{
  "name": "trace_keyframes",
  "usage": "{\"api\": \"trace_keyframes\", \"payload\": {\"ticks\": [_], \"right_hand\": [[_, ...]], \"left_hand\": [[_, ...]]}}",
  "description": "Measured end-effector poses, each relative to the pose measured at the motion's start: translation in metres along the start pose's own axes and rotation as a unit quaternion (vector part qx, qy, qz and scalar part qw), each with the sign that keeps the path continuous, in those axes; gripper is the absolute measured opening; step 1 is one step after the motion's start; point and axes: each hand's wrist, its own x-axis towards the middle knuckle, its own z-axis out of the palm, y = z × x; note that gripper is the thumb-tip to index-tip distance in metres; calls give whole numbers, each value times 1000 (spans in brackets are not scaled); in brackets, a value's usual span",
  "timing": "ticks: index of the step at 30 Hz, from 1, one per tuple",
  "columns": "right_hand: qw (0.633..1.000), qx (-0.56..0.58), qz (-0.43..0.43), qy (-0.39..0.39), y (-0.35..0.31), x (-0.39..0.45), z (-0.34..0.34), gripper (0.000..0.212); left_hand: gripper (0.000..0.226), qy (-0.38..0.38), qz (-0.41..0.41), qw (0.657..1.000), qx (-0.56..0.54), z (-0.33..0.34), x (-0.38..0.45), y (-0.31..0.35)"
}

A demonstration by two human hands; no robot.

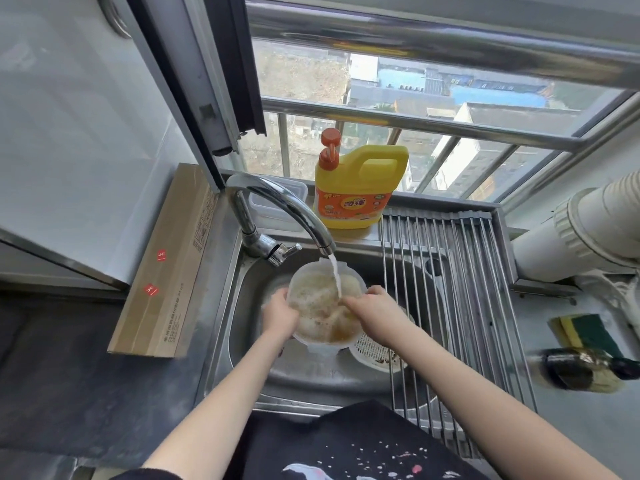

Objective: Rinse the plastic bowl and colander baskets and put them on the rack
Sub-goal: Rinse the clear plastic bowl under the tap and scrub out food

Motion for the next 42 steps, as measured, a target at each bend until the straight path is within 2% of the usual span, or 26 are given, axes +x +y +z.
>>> {"api": "trace_keyframes", "payload": {"ticks": [1,3,5,8,9,10,13,15,18,20,24,27,30,32,35,39,42], "right_hand": [[999,28,4,29,4,-4,1,57],[990,92,44,96,12,-7,5,43],[964,178,144,133,9,-5,4,40],[888,370,265,70,-5,1,-5,52],[863,419,278,43,-9,2,-10,48],[857,436,274,23,-11,4,-13,40],[892,377,250,7,-14,10,-22,24],[888,378,262,-6,-13,12,-25,25],[874,379,298,-51,-14,12,-30,25],[875,365,311,-69,-20,10,-35,24],[910,286,297,-35,-37,10,-48,17],[925,244,290,7,-39,13,-52,25],[934,226,274,31,-38,15,-54,31],[931,243,269,36,-39,16,-55,28],[906,320,277,23,-35,19,-60,17],[889,377,258,8,-23,21,-67,25],[892,380,245,-5,-16,19,-64,36]], "left_hand": [[37,0,1,1000,3,-3,1,-1],[39,1,-6,1000,7,-8,3,-4],[36,1,-27,1000,4,-11,4,-7],[35,-17,-60,998,-28,-12,7,-10],[37,-25,-73,995,-60,-11,8,-11],[38,-35,-86,990,-107,-10,10,-12],[29,-55,-110,969,-215,-8,12,-16],[21,-70,-107,963,-239,-7,10,-14],[38,-84,-105,965,-225,-5,16,-15],[45,-119,-135,958,-223,-3,21,-21],[46,-153,-187,929,-280,5,25,-33],[29,-149,-191,934,-263,9,19,-31],[31,-158,-219,922,-278,14,23,-32],[21,-175,-239,911,-285,16,20,-32],[25,-185,-239,905,-301,26,17,-34],[15,-214,-278,889,-295,32,3,-29],[31,-275,-325,862,-274,32,-3,-26]]}}
